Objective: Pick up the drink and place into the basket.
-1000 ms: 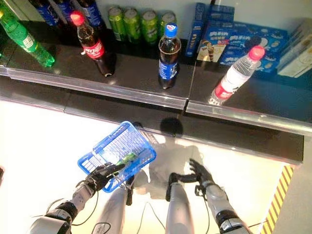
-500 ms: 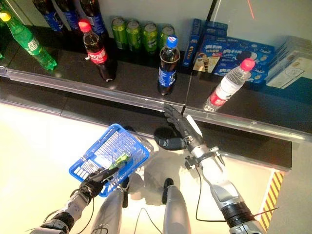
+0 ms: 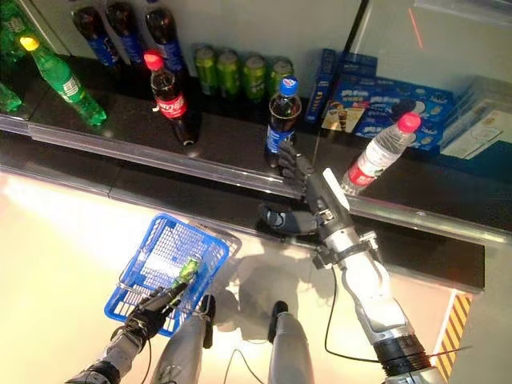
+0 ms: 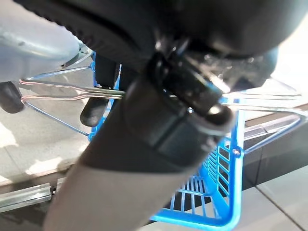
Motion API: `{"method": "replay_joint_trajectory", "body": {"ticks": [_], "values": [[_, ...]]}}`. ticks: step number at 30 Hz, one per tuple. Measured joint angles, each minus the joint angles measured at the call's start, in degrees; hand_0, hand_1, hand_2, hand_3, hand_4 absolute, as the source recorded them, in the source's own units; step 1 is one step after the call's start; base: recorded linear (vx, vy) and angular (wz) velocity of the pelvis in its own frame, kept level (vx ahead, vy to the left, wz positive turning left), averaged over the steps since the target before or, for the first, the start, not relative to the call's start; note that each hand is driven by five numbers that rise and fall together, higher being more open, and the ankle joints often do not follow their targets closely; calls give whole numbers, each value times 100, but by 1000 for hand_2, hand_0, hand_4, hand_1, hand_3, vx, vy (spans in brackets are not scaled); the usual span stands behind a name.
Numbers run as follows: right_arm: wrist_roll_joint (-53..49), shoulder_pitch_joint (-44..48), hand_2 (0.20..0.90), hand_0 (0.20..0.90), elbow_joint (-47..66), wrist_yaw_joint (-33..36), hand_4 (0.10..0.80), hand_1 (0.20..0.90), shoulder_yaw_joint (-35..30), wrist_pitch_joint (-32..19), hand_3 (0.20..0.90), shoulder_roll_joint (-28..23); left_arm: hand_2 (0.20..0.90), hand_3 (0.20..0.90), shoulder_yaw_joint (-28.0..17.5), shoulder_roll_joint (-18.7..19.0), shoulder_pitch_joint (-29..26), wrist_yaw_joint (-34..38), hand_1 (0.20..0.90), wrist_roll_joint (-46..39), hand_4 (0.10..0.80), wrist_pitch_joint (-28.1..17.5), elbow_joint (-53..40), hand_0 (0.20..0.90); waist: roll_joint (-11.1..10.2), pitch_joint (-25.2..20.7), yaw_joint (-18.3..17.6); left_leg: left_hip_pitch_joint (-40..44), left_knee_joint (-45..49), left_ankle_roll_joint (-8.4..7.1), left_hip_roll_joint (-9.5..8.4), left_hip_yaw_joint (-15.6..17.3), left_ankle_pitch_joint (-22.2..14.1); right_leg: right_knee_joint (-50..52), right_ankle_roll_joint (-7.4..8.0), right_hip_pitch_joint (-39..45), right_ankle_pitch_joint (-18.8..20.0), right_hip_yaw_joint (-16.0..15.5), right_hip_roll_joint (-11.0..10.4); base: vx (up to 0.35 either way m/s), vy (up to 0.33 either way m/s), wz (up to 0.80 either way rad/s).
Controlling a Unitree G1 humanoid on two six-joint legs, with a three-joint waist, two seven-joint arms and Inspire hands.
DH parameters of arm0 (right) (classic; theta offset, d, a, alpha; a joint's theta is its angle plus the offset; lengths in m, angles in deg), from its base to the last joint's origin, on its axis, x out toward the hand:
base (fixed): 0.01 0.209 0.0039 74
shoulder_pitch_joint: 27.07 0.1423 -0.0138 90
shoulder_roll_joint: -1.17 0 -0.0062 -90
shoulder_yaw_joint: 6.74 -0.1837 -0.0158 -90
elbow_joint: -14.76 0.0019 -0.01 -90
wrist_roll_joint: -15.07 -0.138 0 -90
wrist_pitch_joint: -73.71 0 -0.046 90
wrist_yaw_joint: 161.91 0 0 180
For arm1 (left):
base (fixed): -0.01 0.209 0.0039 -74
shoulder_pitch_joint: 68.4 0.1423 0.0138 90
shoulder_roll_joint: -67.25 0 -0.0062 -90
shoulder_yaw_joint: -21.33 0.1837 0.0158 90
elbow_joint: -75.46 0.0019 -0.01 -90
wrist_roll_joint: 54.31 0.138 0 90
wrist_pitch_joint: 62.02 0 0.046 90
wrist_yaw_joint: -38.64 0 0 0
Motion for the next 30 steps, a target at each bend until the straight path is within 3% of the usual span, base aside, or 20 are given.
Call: {"method": "replay_joint_trajectory", "body": {"ticks": [18, 30], "values": [[-454, -219, 900, 900, 5, 664, 800, 900, -142, -97, 900, -71, 300, 200, -45, -11, 53, 3, 300, 23, 100, 115, -14, 300, 35, 114, 139, 429, -29, 39, 30, 17, -25, -253, 35, 634, -14, -179, 3, 73, -13, 4], [-454, -844, 900, 900, -3, 1008, 800, 900, -167, -48, 900, -54, 300, 200, -273, -38, 448, -62, 300, 264, 100, 208, -241, 300, 21, 131, 184, 988, -27, 122, -9, 70, -125, -475, 115, 1419, -74, -180, -19, 138, -13, 8]]}}
